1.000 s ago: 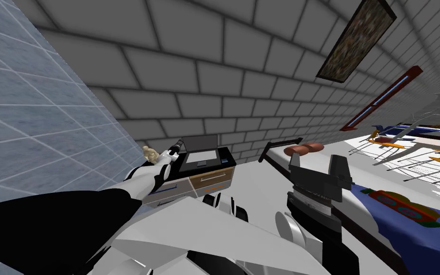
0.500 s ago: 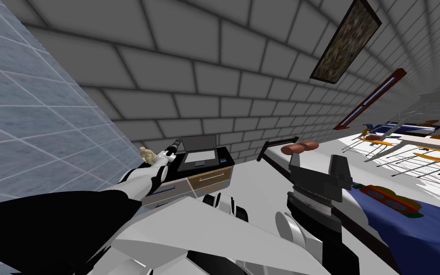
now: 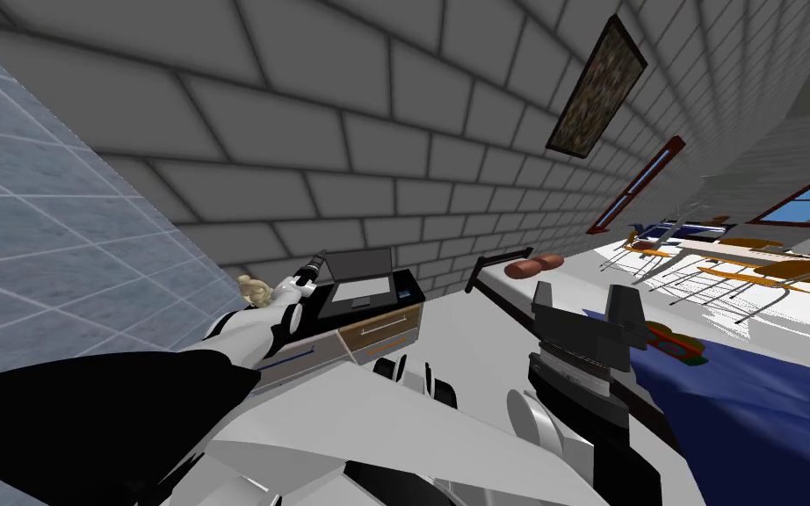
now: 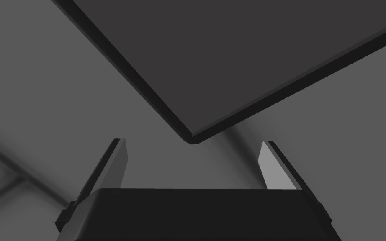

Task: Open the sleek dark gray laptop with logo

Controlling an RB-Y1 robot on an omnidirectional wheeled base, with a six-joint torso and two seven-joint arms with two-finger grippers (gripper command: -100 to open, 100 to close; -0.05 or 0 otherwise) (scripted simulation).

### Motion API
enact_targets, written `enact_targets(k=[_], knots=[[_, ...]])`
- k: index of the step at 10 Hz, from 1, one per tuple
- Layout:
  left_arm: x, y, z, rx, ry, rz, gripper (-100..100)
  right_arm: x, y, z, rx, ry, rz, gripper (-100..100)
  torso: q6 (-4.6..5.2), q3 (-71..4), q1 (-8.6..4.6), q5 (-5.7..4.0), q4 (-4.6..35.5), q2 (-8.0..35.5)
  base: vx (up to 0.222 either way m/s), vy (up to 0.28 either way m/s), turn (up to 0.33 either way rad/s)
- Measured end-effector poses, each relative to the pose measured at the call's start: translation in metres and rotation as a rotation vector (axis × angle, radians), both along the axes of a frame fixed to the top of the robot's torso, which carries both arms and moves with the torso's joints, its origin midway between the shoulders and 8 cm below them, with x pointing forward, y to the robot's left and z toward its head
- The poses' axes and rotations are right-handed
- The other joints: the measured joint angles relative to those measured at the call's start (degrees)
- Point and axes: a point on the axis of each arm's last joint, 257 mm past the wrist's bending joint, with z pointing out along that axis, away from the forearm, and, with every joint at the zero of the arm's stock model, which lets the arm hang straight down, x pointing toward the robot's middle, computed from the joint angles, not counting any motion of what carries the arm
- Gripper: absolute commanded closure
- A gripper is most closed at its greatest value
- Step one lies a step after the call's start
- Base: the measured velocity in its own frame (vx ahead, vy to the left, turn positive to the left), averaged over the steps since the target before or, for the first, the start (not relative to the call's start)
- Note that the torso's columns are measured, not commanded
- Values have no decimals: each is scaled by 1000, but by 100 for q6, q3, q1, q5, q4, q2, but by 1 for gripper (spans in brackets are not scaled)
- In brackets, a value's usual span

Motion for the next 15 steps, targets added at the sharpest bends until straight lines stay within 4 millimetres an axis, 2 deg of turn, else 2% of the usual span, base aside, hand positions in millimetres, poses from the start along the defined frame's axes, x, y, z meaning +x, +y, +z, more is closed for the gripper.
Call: enact_targets(k=[1, 2, 3, 4, 5, 6, 8, 9, 10, 11, 12, 13, 14, 15], knots=[[-1, 0, -2, 0, 1, -1, 100, 0, 0, 0, 0, 0, 0, 0, 5, -1, -3, -2, 1, -1, 16, 54, 323], [16, -16, -14, -17, 17, -24, 100, 0, 0, 0, 0, 0, 0, 0, -2, -5, 9, 0, -1, -7, 22, 63, 282], [15, -30, -38, -30, 52, -43, 100, 0, 0, 0, 0, 0, 0, 0, 0, 0, 4, 3, -1, 0, 11, 29, 45], [16, -33, -43, -44, 59, -40, 100, 0, 0, 0, 0, 0, 0, 0, 11, 2, -20, -8, 3, 6, 5, 9, -45], [19, -35, -34, -33, 47, -45, 100, 0, 0, 0, 0, 0, 0, 0, 8, 4, -33, -13, 4, 8, 17, 37, 314], [34, -50, -32, -30, 46, -76, 100, 0, 0, 0, 0, 0, 0, 0, -4, 1, -16, -9, 2, 2, 24, 39, 295], [46, -75, -42, -30, 57, -105, 100, 0, 0, 0, 0, 0, 0, 0, 9, 2, -16, -5, 1, 4, 17, 36, 180], [62, -98, -45, -33, 57, -134, 100, 0, 0, 0, 0, 0, 0, 0, -1, -1, -7, -5, 1, 0, 27, 47, 265], [74, -112, -46, -31, 61, -154, 100, 0, 0, 0, 0, 0, 0, 0, 5, -1, -10, -4, 1, 0, 13, 21, 16], [74, -120, -51, -29, 67, -164, 100, 0, 0, 0, 0, 0, 0, 0, 7, 4, -21, -6, 2, 7, 23, 43, 352], [87, -145, -46, -25, 66, -199, 100, 0, 0, 0, 0, 0, 0, 0, -3, 3, -13, -8, 3, 5, 26, 45, 276], [100, -162, -50, -39, 67, -213, 100, 0, 0, 0, 0, 0, 0, 0, 7, 0, -12, -5, 1, 1, 36, 61, 420], [115, -193, -47, -22, 66, -255, 100, 0, 0, 0, 0, 0, 0, 0, -1, -1, -7, -4, 1, -1, 36, 45, 200], [120, -212, -51, -25, 69, -277, 100, 0, 0, 0, 0, 0, 0, 0, 8, 0, -15, -4, 0, 2, 15, 18, -33]])
